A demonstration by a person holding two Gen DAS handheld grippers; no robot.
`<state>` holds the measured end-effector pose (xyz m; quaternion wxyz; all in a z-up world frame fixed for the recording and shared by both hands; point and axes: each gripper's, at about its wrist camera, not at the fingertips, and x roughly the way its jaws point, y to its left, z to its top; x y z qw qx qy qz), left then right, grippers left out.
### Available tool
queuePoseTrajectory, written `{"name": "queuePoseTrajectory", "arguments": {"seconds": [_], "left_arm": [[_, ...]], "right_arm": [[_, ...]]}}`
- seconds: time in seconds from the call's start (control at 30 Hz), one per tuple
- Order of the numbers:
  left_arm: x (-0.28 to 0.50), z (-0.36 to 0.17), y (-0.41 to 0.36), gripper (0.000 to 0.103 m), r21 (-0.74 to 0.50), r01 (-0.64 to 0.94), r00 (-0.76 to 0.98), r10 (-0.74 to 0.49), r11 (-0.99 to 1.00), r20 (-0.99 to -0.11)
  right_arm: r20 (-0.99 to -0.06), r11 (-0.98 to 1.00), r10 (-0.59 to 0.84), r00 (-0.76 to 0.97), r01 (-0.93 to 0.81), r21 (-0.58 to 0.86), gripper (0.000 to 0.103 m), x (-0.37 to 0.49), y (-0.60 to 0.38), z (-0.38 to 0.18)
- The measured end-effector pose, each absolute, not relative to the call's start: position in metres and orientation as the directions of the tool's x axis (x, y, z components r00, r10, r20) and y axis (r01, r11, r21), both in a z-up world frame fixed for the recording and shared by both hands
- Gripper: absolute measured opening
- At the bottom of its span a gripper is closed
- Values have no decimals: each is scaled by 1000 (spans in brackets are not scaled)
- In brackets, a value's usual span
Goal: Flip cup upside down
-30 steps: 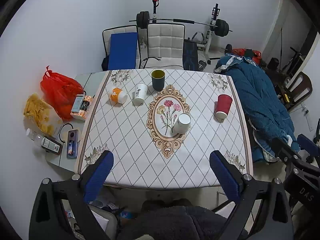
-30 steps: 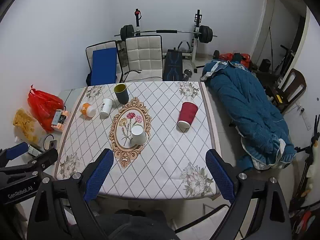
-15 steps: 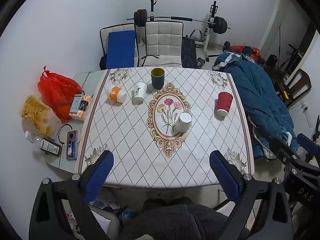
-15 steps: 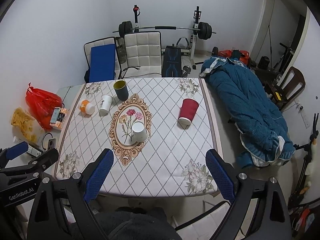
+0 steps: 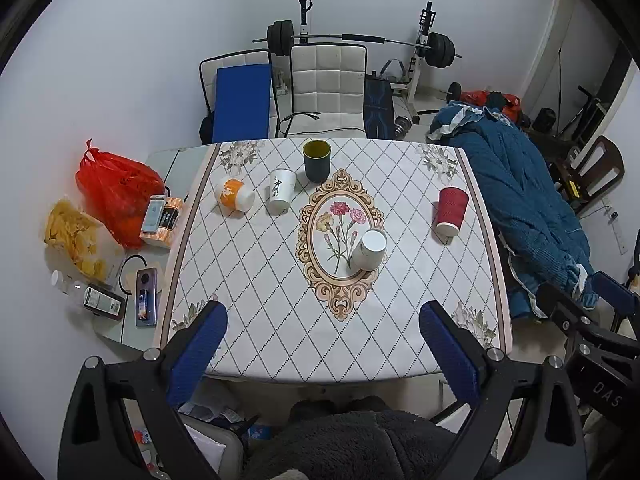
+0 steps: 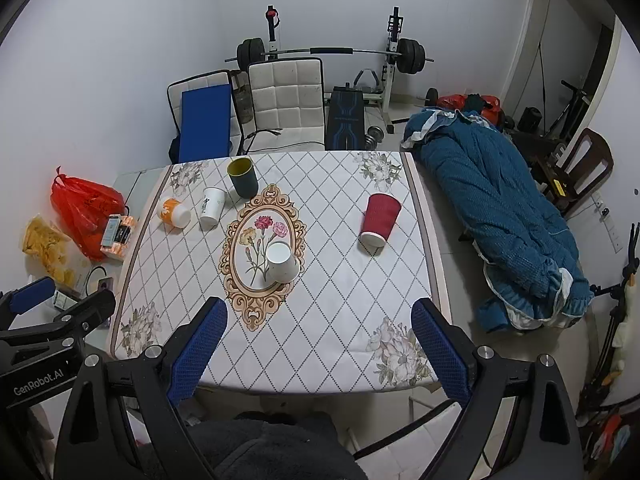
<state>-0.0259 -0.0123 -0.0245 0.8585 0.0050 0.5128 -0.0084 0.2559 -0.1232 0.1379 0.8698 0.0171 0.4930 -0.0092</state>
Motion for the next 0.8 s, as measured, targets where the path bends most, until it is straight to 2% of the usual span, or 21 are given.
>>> {"name": "queuePoseTrajectory", "arguments": {"seconds": [0.8], "left_arm": [[-16,-24,-12,99,7,18,461,-2,1000,-887]], "right_arm": [[-866,999,17,500,25,34,95,275,-124,130]]}}
